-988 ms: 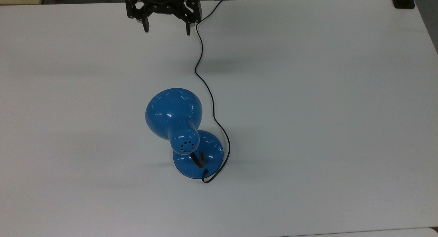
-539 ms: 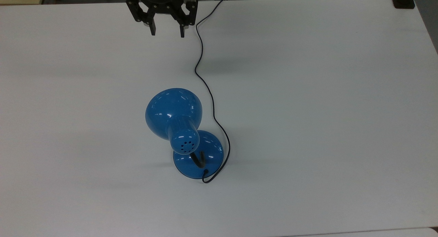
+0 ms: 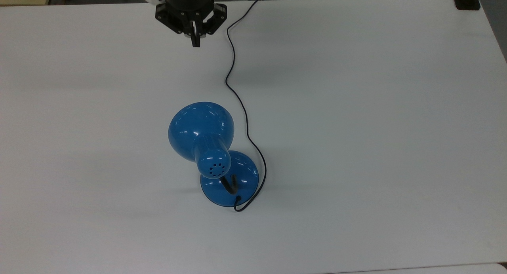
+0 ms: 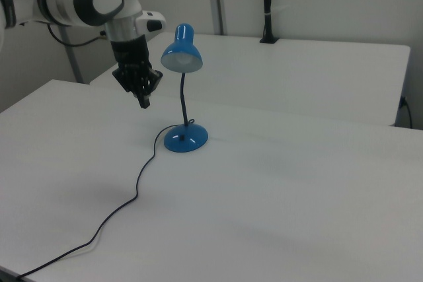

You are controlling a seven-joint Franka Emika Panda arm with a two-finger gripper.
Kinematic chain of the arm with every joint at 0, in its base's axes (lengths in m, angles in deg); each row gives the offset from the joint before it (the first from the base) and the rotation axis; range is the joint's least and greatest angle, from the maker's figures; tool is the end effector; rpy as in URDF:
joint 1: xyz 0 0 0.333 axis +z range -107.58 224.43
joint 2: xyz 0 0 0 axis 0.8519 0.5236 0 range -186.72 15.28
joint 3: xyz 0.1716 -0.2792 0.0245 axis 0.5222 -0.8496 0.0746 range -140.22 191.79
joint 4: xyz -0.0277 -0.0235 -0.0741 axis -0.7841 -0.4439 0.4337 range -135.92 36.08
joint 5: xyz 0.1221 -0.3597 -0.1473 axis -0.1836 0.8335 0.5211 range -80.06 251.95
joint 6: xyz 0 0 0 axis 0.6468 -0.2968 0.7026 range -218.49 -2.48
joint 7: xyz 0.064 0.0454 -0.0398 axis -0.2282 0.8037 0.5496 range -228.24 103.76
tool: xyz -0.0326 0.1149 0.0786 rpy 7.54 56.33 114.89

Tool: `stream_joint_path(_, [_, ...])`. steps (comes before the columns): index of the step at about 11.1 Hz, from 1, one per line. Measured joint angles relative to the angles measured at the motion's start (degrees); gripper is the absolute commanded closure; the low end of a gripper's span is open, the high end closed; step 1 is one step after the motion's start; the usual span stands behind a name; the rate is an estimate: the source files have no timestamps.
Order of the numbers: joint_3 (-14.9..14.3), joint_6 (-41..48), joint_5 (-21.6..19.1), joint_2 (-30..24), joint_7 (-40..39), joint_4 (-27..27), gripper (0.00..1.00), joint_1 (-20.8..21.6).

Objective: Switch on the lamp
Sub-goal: 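Move the gripper down toward the switch on the blue lamp base, then press down on the lamp base switch with the gripper fingertips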

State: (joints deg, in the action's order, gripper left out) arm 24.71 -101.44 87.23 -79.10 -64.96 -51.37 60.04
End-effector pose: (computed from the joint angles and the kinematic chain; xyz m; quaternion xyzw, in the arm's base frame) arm 0.6142 0.0034 0.5324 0.9995 0.0301 -0.0012 0.0122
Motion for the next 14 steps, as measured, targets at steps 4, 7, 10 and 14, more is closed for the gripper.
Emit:
stream_joint_path(4, [0.1, -11.1, 0.0, 2.2, -1.7, -6.4, 0.95, 0.6])
stream_joint_path(7, [0.1, -22.7, 0.0, 6.3, -1.7, -10.2, 0.91, 1.6])
stream_joint_path(10, [0.4, -35.0, 0.0, 12.4, -1.7, -10.5, 0.91, 1.7])
stream_joint_path(14, [1.3, -44.9, 0.0, 15.9, -1.7, -10.5, 0.90, 1.7])
